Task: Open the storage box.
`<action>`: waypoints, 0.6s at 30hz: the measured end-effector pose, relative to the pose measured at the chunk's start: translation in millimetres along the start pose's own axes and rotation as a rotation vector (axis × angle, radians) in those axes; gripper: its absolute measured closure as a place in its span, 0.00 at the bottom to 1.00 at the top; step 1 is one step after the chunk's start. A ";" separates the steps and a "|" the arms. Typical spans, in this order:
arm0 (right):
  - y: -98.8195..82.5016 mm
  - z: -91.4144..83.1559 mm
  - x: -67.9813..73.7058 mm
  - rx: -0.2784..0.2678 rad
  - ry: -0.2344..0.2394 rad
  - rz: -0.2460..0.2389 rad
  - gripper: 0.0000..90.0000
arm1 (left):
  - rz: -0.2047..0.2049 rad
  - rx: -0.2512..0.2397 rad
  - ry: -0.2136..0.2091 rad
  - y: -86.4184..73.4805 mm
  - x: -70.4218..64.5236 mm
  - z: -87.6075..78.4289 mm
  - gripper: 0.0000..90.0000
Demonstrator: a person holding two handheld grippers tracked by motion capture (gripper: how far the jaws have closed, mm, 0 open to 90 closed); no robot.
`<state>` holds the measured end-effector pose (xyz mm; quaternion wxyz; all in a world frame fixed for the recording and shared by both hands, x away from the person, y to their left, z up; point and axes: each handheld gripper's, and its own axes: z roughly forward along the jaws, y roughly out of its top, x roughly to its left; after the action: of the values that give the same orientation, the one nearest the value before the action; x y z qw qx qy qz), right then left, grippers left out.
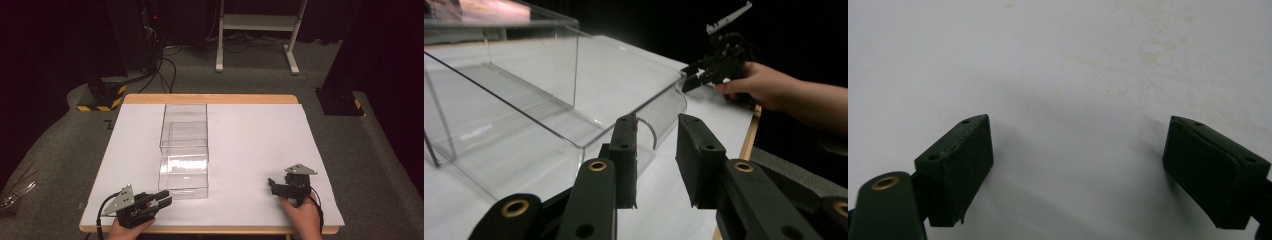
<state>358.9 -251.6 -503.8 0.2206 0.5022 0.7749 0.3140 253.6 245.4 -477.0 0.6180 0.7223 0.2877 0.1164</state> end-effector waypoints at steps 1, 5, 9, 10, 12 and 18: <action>0.0 0.0 0.1 0.000 0.000 0.001 0.14 | -0.002 -0.012 0.003 1.6 0.5 -2.0 0.78; 0.0 0.0 0.1 0.000 0.001 0.002 0.14 | -0.006 -0.054 0.022 6.7 3.4 -8.6 0.78; 0.0 0.1 -0.1 -0.001 0.000 -0.001 0.14 | -0.012 -0.087 0.059 9.8 10.1 -15.8 0.78; 0.0 0.1 -0.2 -0.001 0.000 -0.002 0.14 | -0.011 -0.094 0.069 10.2 12.0 -17.5 0.78; 0.0 0.0 0.0 0.000 0.000 0.000 0.14 | -0.024 -0.109 0.103 11.0 17.2 -22.5 0.77; -0.1 -0.1 0.2 0.000 -0.002 -0.001 0.14 | -0.037 -0.113 0.233 7.8 34.6 -35.8 0.74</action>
<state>358.7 -251.4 -503.8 0.2216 0.5019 0.7750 0.3136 264.9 293.8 -468.6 0.6223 0.6622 0.3640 0.2043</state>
